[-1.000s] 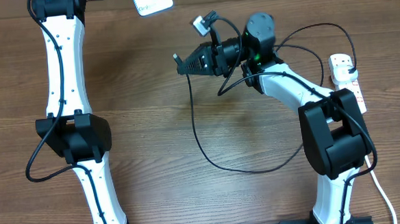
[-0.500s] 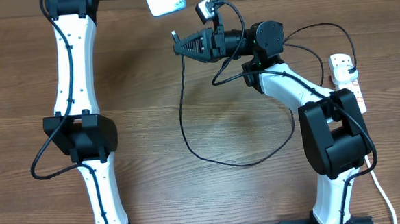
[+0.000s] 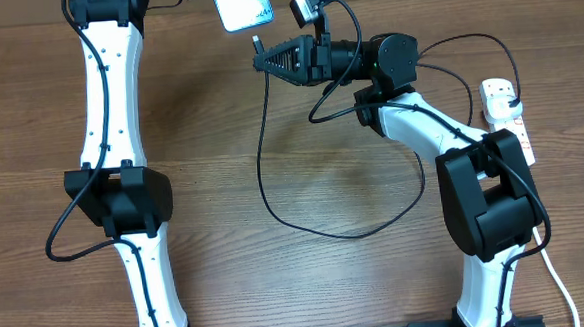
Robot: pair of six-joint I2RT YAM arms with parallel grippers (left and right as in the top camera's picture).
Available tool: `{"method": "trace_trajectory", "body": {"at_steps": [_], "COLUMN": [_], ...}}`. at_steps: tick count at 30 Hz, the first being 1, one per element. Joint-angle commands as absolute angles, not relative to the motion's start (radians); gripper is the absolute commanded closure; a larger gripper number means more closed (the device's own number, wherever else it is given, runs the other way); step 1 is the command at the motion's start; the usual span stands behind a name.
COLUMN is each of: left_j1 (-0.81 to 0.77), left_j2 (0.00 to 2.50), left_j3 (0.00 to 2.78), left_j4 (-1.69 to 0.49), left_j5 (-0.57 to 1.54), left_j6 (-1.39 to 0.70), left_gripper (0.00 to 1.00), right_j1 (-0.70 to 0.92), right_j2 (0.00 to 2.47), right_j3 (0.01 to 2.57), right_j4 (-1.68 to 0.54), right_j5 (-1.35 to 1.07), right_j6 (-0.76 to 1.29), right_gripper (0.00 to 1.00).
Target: Plug charger to phone and switch on socket
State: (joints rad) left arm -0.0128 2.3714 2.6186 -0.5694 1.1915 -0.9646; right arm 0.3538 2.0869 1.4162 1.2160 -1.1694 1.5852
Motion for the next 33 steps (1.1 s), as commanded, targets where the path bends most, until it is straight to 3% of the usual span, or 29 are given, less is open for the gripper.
{"method": "trace_trajectory", "body": {"at_steps": [1,33], "left_j1": [-0.019,-0.033], "left_j2": [2.336,2.336], "left_j3": [2.635,2.635], "left_j4": [-0.566,-0.624], "left_j5": [1.202,1.243], "left_j6": [-0.941,-0.913], "left_gripper": [0.96,0.96], "right_j1": [0.35,0.335], "right_j2": [2.087,2.087], "right_j3": [1.422,1.422], "right_j4": [1.221,1.213], "right_j5": [-1.151,-1.141], "right_j6": [1.581,1.566], "right_gripper": [0.96,0.96]}}
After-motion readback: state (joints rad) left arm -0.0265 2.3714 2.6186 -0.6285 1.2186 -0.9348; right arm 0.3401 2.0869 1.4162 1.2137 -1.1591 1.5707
